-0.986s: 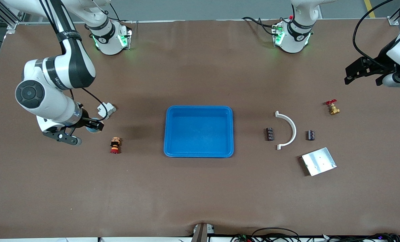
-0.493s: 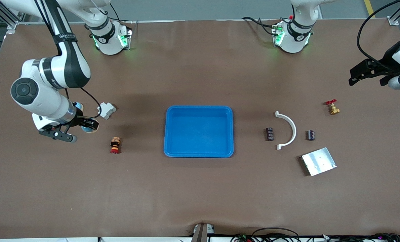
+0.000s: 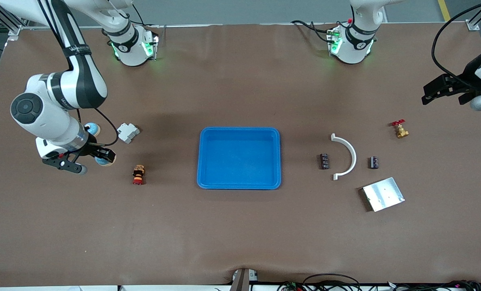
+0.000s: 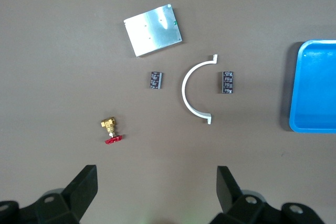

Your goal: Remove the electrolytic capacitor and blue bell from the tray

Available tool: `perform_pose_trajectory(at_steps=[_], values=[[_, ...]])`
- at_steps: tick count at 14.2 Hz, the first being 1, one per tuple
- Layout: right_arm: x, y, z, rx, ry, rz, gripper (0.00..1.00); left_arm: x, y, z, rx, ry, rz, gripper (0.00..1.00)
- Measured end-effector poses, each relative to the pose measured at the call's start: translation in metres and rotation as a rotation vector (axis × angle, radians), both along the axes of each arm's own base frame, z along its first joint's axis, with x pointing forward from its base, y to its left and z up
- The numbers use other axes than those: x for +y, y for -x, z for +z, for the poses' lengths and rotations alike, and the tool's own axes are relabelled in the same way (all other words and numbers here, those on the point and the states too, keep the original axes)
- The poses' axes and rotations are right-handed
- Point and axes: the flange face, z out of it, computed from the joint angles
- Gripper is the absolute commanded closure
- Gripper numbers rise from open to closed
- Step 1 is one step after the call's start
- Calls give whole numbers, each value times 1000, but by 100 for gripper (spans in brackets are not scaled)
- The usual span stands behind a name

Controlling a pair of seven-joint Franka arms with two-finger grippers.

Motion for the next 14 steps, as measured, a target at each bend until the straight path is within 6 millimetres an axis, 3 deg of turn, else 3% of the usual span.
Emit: perform_pose_trajectory(at_steps=[6,10,14], values=[[-12,11,-23,-9,-3,0,100,-1,0,-1,3,2,15,0],[-22,10,-27,-16,-4,-3,100,5,0,-2,5,3,27,0],[-26,6,-49,-20,-8,-7,100,-3,0,-2,5,3,12,0]])
